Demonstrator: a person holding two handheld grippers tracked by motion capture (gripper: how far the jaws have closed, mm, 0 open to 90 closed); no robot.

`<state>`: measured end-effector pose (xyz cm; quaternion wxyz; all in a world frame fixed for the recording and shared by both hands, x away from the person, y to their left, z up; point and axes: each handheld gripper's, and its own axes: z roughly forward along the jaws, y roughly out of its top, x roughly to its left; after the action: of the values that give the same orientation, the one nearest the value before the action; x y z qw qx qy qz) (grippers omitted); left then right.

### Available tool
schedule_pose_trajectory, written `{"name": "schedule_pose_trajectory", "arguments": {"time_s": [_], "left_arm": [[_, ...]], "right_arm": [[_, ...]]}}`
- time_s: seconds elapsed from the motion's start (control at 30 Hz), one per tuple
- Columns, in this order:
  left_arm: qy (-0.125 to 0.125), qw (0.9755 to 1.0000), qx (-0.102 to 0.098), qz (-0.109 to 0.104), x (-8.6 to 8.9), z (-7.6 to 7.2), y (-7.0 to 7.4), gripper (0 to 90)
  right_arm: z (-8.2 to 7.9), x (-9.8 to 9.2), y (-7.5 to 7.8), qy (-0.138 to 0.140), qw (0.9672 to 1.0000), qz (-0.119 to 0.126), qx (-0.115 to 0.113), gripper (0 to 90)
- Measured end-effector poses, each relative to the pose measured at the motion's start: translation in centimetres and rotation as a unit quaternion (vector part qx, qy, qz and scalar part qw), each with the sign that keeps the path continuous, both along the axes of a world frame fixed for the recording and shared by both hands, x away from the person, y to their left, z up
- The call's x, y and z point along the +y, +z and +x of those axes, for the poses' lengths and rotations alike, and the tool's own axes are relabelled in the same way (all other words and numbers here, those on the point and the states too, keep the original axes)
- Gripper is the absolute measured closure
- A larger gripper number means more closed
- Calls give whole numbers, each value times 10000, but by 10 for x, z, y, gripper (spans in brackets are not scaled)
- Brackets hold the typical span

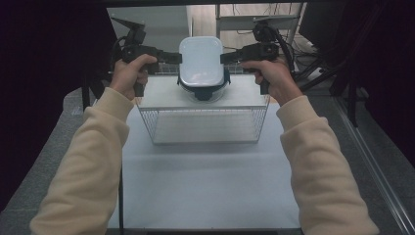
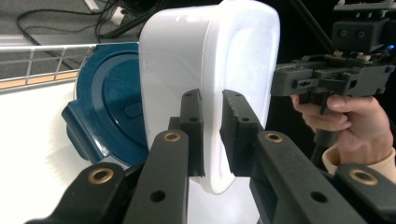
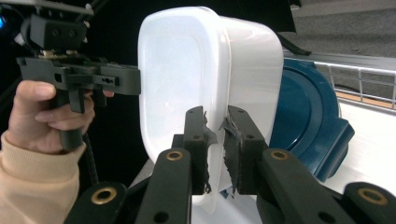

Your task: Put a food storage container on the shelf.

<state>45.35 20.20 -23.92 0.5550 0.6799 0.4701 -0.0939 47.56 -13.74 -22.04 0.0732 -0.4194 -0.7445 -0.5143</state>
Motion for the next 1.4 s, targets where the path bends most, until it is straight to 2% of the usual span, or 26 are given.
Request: {"name": "schedule_pose_trajectory", "arguments": {"time_s": [0.27, 0.5, 0.7, 0.83, 0.93, 1.0, 1.07, 1.1, 1.13, 1.2, 1.27, 1.4], "left_arm": [[-41, 9986, 347, -404, 3, 20, -10, 787], [60, 9953, 654, -718, 6, 37, -21, 752], [173, 9942, 757, -750, 6, 44, -29, 734], [181, 9941, 736, -777, 6, 44, -30, 729], [149, 9951, 712, -672, 3, 43, -30, 685], [237, 9968, 587, -488, -1, 41, -28, 606], [430, 9979, 438, -225, -2, 37, -27, 489], [525, 9981, 314, -21, -3, 33, -24, 438], [557, 9982, 187, 71, -2, 29, -22, 397], [592, 9981, -22, 139, -1, 21, -18, 352], [600, 9978, -208, 172, 2, 11, -15, 326], [727, 9953, -566, 294, 10, -11, -12, 298]], "right_arm": [[17, -1, -6, -113, 9995, 127, 279, 735], [38, -3, -18, -170, 9963, 451, 717, 698], [48, 0, -25, -205, 9934, 448, 1031, 640], [49, 0, -26, -193, 9932, 471, 1044, 634], [48, 1, -26, -188, 9937, 430, 1020, 595], [46, 3, -25, -225, 9949, 308, 929, 494], [41, 3, -21, -369, 9976, 111, 577, 384], [39, 2, -18, -434, 9982, 12, 420, 347], [34, -1, -14, -544, 9983, -122, 190, 319], [27, -6, -8, -575, 9982, -175, -81, 292], [21, -11, -6, -522, 9982, -186, -236, 277], [1, -19, -6, -391, 9971, -212, -625, 262]]}}
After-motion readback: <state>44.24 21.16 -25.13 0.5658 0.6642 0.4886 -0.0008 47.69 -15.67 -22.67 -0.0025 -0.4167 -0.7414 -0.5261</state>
